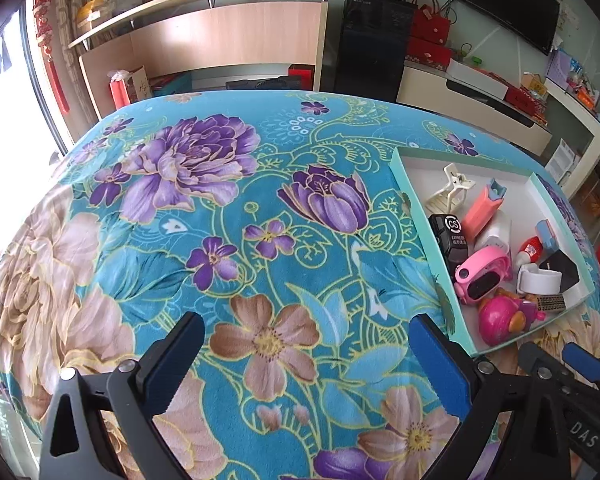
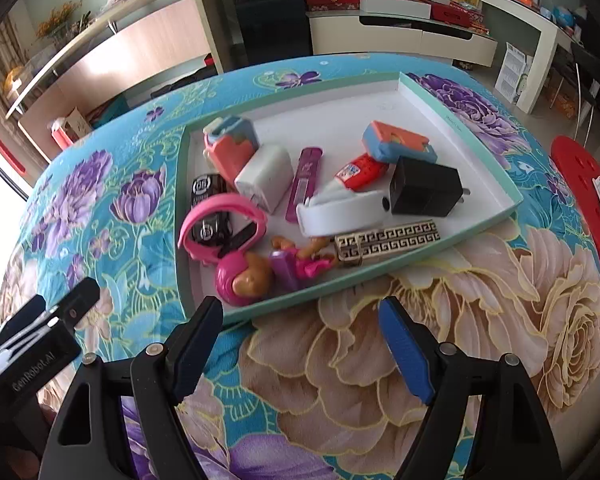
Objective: Organize rigid objects
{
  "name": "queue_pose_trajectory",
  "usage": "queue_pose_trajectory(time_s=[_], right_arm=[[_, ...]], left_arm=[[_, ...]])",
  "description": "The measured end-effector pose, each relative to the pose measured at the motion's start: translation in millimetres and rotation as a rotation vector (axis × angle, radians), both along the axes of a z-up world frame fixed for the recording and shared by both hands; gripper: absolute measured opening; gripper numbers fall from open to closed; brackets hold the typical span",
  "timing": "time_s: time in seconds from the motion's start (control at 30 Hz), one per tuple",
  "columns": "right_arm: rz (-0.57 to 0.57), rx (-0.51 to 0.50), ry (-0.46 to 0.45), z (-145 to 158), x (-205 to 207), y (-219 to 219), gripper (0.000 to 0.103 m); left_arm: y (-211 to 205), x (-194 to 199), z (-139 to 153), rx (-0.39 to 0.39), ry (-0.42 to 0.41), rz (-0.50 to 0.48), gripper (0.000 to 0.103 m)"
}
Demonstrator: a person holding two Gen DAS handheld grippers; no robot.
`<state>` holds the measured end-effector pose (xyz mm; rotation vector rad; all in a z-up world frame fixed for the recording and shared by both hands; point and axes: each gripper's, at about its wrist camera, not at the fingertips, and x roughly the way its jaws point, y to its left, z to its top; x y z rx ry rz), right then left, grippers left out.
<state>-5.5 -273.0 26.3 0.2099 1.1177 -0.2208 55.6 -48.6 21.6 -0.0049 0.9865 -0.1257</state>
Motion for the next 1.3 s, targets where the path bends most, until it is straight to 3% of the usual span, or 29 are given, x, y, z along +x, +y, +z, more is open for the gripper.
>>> queue_pose_trajectory(time_s=[0.4, 0.63, 1.3], right_arm=[[0.055, -0.019, -0.033, -20, -21, 25, 0.081], [0.007, -0.027, -0.101, -15, -28, 19, 0.081], [-0.02, -0.073, -0.121, -14, -35, 18, 0.081]], left_arm=[[22, -24, -24, 0.024, 0.044, 0.005, 0.103], [27, -35, -24, 0.042, 0.007, 0.0, 0.103], [25, -45, -22, 0.065, -0.064, 0.002, 0.103]])
